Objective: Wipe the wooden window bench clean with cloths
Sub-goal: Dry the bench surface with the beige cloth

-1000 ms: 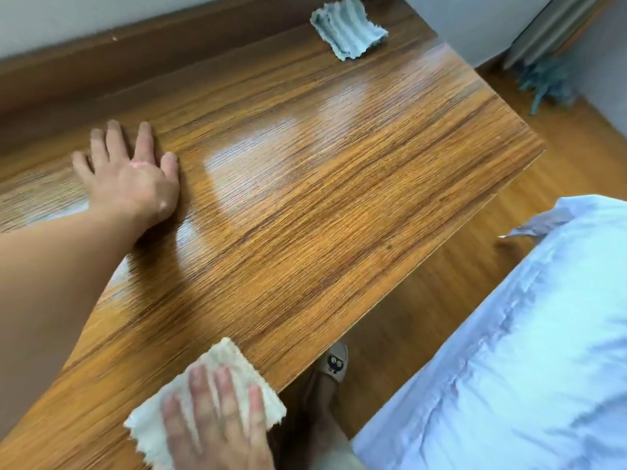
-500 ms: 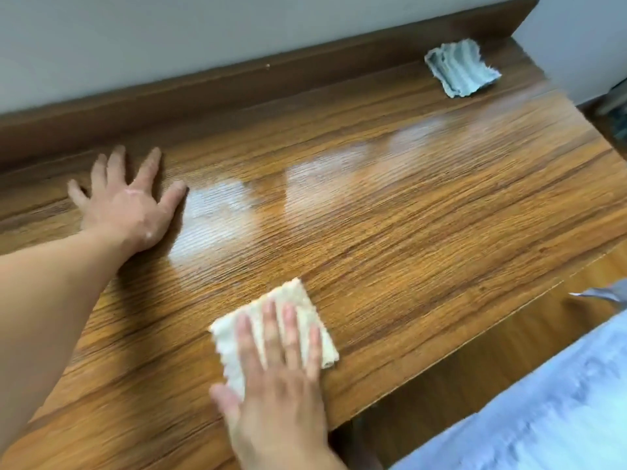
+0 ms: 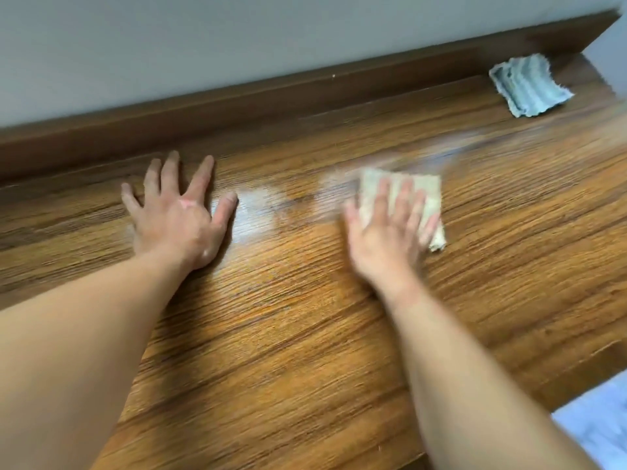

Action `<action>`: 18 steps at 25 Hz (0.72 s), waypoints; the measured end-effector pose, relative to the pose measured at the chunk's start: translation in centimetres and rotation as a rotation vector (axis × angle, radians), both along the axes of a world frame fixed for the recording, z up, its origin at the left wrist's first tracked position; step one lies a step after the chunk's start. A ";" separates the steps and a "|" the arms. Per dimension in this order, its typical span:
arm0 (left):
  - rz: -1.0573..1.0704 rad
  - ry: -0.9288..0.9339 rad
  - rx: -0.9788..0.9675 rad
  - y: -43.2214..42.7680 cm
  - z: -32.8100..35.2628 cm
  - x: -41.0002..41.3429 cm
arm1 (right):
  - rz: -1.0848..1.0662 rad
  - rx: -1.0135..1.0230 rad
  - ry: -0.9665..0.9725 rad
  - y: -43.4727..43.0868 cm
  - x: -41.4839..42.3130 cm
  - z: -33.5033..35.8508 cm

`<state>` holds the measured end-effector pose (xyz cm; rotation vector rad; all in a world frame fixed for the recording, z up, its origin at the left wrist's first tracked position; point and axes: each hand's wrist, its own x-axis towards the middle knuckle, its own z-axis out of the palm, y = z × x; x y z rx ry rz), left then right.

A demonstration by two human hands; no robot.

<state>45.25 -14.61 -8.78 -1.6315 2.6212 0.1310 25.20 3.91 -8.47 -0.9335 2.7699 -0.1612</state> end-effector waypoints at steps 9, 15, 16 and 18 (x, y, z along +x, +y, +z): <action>0.006 0.022 -0.017 0.3 0.2 -0.7 | 0.646 0.049 -0.044 0.9 -0.1 0.9; 0.013 0.015 0.005 0.0 0.2 -0.1 | 0.248 0.047 -0.060 -6.5 1.8 0.6; 0.016 0.029 0.004 0.1 0.3 0.2 | 0.438 0.009 -0.094 -4.0 6.5 0.9; 0.019 0.056 -0.002 0.2 0.3 0.2 | 0.798 -0.038 -0.165 2.6 12.6 1.6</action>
